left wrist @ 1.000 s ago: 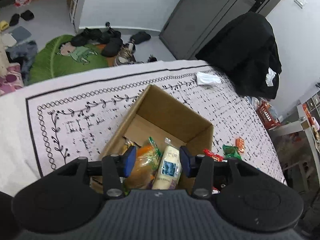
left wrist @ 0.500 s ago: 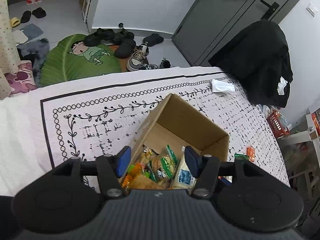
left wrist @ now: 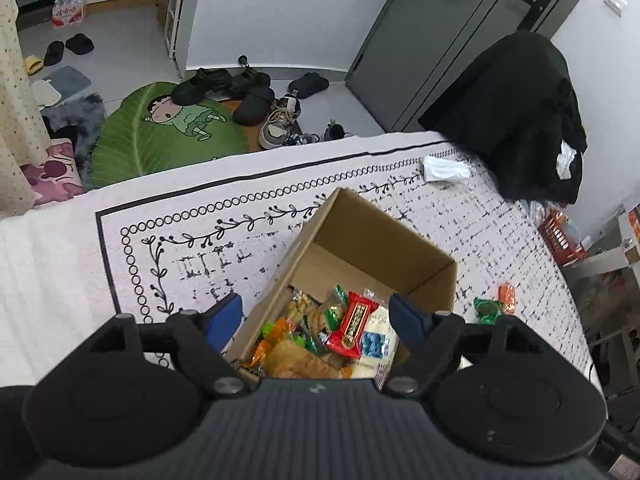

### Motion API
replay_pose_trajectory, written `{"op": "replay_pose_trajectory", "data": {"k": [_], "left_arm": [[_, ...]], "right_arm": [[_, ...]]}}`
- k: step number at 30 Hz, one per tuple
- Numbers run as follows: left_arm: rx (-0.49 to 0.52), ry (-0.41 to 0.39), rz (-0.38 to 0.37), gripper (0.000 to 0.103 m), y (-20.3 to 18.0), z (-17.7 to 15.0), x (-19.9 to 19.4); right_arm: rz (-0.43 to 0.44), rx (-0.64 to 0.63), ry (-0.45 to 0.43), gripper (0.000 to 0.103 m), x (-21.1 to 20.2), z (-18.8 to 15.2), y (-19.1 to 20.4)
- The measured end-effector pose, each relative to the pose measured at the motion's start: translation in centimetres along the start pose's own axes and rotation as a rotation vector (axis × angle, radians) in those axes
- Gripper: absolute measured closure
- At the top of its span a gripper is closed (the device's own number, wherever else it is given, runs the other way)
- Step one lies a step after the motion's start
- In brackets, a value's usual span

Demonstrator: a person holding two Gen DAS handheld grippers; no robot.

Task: Organize snacks
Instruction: 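Open both tools to drop the biscuit pack and red bar into the box, then move both tools back toward the remaining snacks on the bed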

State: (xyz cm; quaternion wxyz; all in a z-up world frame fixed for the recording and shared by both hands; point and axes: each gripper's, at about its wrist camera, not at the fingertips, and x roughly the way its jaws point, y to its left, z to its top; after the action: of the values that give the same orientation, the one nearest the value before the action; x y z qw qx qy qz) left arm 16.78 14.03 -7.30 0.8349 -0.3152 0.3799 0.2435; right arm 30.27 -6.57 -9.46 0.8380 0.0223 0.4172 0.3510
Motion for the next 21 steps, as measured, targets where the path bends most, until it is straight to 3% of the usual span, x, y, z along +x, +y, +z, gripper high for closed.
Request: {"op": "replay_pose_trajectory", "data": {"k": [5,12,18,21], "left_arm": [[0.026,0.006,0.018,0.016,-0.7,-0.5,-0.6],[0.085,-0.007,0.007,0.001,-2.8,-1.4,-2.0],[0.129,-0.025,-0.003,0.000,-4.9,-2.4,-3.0],[0.153,-0.032,-0.013,0.000,-5.9,-2.9,-3.4]], "right_arm": [[-0.015,0.008,0.013,0.055,-0.9,0.1,-1.0],[-0.028,0.035,-0.010,0.041,-2.8,0.4,-2.6],[-0.036,0.062,-0.050,0.023,-5.4,0.5,-4.5],[-0.042,0.075,-0.068,0.021,-6.4,0.6,-5.6]]}}
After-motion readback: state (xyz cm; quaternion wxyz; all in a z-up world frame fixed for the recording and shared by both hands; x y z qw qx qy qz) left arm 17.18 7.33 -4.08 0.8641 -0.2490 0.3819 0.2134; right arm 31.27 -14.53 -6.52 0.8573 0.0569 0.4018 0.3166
